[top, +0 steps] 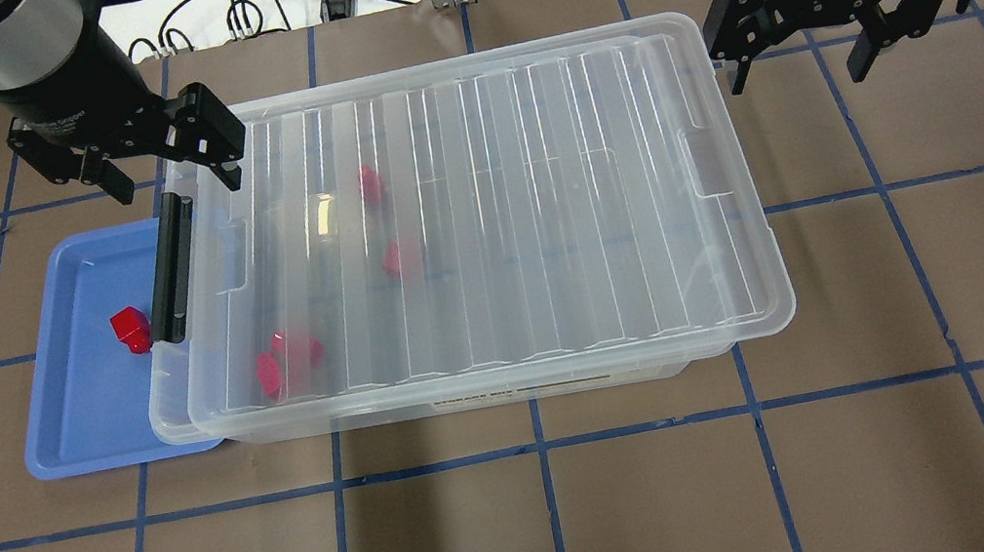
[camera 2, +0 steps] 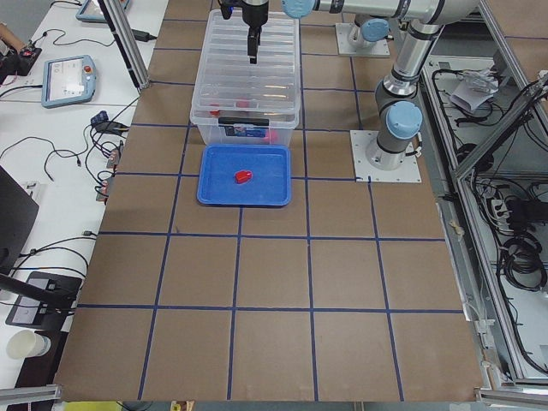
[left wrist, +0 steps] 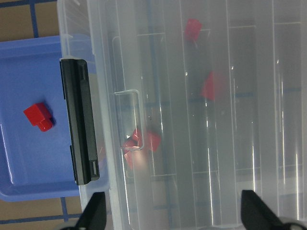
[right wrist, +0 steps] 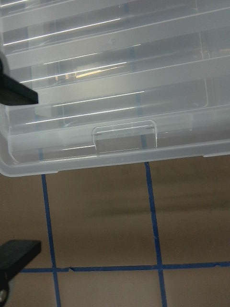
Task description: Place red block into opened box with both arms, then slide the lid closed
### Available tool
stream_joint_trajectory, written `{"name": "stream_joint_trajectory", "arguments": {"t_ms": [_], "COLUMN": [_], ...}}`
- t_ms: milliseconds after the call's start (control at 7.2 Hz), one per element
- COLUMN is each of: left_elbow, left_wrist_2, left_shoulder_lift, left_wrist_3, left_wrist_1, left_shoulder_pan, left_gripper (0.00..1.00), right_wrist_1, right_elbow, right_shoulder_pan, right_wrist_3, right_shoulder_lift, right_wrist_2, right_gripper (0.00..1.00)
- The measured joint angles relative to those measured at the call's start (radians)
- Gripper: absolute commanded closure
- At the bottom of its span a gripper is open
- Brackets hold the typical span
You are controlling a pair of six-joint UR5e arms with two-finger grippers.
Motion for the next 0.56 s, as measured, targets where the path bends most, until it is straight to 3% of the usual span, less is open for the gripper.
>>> {"name": "stream_joint_trajectory", "arguments": {"t_ms": [556], "left_elbow": [-0.001], "left_wrist_2": [0.0], "left_shoulder_lift": [0.002], "left_wrist_3": [0.001], "left_wrist_1": [0.002], "left_shoulder_pan": [0.0], "left_gripper": [0.0], "right_wrist_1": [0.004], "right_elbow": [0.005], "right_shoulder_pan": [0.001], "right_wrist_3": [-0.019], "right_shoulder_lift": [0.01], "right_wrist_2": [-0.032], "right_gripper": [0.0]}}
